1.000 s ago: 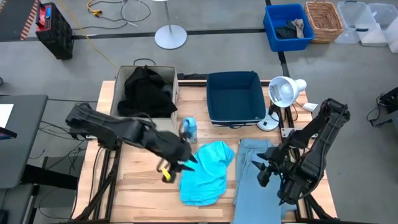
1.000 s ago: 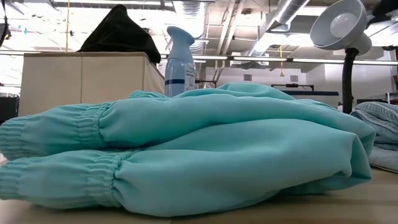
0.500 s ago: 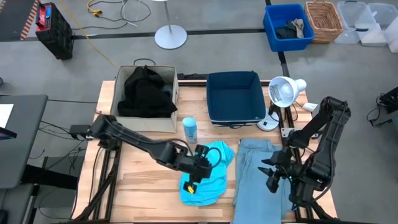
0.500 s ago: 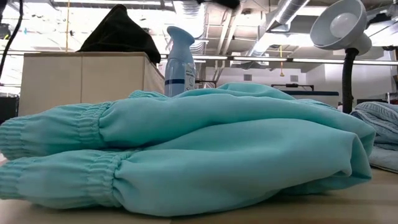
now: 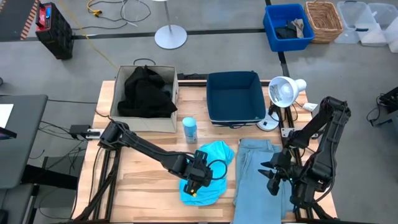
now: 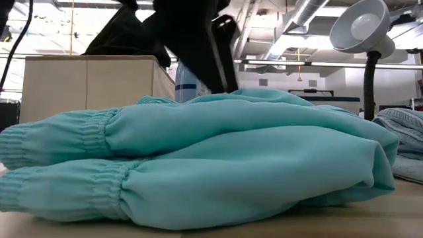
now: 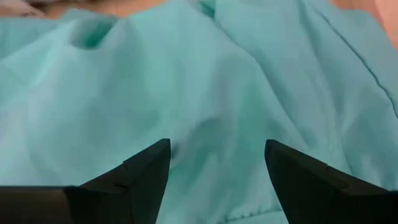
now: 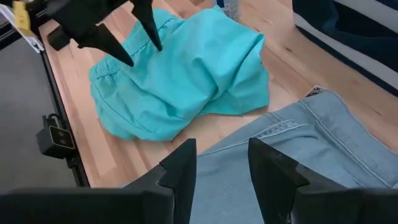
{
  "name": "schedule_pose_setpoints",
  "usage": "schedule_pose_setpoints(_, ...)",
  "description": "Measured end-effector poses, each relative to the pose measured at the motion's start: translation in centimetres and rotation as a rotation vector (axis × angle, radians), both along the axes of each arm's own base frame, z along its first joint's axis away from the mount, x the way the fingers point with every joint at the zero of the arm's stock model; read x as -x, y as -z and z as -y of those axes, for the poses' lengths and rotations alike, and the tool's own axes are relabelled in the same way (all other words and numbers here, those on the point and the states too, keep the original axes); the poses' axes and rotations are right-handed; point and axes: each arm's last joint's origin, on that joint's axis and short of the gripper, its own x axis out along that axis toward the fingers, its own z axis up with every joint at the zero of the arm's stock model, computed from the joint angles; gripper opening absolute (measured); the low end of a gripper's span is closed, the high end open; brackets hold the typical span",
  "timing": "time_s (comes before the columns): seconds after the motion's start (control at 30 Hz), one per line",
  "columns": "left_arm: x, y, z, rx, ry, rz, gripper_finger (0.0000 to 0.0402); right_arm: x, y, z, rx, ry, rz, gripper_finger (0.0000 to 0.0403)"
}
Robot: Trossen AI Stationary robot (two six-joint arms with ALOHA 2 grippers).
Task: Sort clothes
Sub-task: Put the blue shorts into the blue laundry bin
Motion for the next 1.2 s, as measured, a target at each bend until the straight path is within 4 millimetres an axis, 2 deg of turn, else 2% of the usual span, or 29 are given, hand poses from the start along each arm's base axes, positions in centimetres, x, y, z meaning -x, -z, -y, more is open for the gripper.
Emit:
schedule_pose_setpoints(0.2, -0.8, 1.3, -0.5, -0.013, -0.007, -0.014, 0.0255, -0.4, 0.7, -0.7, 0.017, -0.017, -0.027, 0.0159)
schedule_pose_setpoints(0.5, -1.9, 6.2, -1.0, 0.024, -0.064, -0.15, 0.0255, -1.5, 2.0, -1.9, 0.004, -0.014, -0.067, 0.0159)
schedule_pose_setpoints(0.7, -2.2, 8.3, -0.7, 0.046, -0.077, -0.198, 0.0236, -1.6, 2.3, -2.2, -0.015, -0.009, -0.08, 0.0159)
schedule_pose_setpoints(0.8, -2.1, 8.4, -0.7, 0.058, -0.095, -0.205, 0.0209, -1.6, 2.3, -2.2, -0.024, -0.009, -0.09, 0.0159)
schedule_pose_setpoints(0.9, -2.1, 8.3, -0.6, 0.069, -0.091, -0.205, 0.0163, -1.6, 2.4, -2.2, -0.025, -0.01, -0.099, 0.0159)
schedule_pose_setpoints(1.1, -2.1, 8.3, -0.6, 0.101, -0.062, -0.216, 0.0024, -1.5, 2.4, -2.1, -0.012, -0.009, -0.106, 0.0159)
schedule_pose_setpoints(1.2, -2.2, 7.7, -0.6, 0.115, -0.043, -0.195, 0.0013, -1.5, 2.4, -2.1, -0.008, -0.009, -0.109, 0.0159)
